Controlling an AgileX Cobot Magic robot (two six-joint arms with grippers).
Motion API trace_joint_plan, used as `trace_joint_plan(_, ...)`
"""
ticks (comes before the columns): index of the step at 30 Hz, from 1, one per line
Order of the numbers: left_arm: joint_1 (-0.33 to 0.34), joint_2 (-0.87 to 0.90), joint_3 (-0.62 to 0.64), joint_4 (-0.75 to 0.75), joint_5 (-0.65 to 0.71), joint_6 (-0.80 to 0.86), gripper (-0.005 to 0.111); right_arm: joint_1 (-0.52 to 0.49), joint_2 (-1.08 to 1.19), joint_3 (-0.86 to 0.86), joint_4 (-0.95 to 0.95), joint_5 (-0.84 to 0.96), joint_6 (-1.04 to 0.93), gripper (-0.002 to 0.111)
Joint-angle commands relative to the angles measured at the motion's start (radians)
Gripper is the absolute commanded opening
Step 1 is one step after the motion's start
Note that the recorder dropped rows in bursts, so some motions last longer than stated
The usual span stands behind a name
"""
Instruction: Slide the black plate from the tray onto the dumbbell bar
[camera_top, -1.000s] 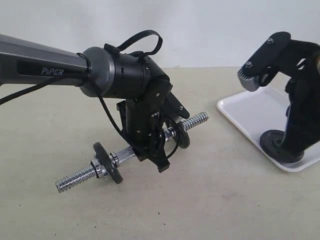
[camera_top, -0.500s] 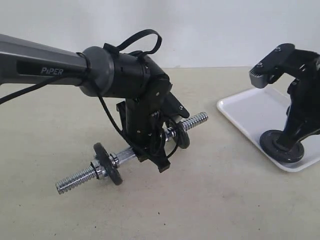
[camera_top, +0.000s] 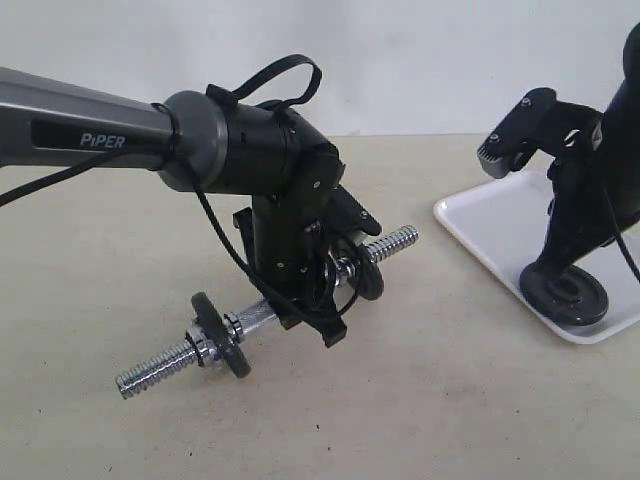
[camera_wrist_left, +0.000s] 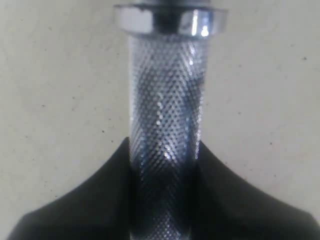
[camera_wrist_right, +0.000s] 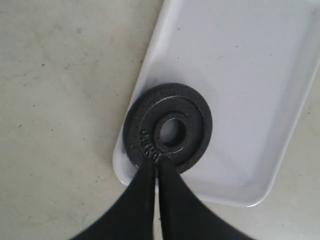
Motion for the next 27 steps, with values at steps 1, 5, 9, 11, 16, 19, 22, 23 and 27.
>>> trace_joint_plan(1,-0.002,-0.066,-0.015,-0.004,-0.023,0.001,0.004,-0.016,-0.001,-0.004,-0.083,-0.047,0.144,0.000)
trace_joint_plan(5,-0.002,-0.066,-0.015,-0.005,-0.003,0.001,0.004,-0.099,0.008,-0.031,0.060,-0.022,0.035,0.000)
trace_joint_plan(9,-0.002,-0.066,-0.015,-0.012,0.000,0.001,0.004,-0.194,0.031,-0.074,0.301,0.041,-0.123,0.000)
trace_joint_plan(11,-0.002,-0.066,-0.015,-0.014,0.005,0.001,0.004,-0.223,0.045,-0.095,0.378,0.094,-0.203,0.000)
trace_joint_plan(16,-0.002,-0.066,-0.015,-0.022,0.007,0.010,0.004,-0.241,0.113,-0.145,0.455,0.235,-0.297,0.000)
trace_joint_plan(19,-0.002,-0.066,-0.015,-0.022,0.029,0.015,0.004,-0.242,0.159,-0.164,0.441,0.275,-0.302,0.000)
trace_joint_plan(22,-0.002,-0.066,-0.015,-0.022,0.040,0.022,0.004,-0.242,0.199,-0.179,0.424,0.335,-0.336,0.000)
trace_joint_plan(23,-0.002,-0.066,-0.015,-0.022,0.042,0.022,0.004,-0.247,0.207,-0.184,0.421,0.336,-0.336,0.000)
trace_joint_plan(27,-0.002,-0.066,-0.015,-0.024,0.056,0.025,0.004,-0.316,0.252,-0.219,0.516,0.390,-0.413,0.000)
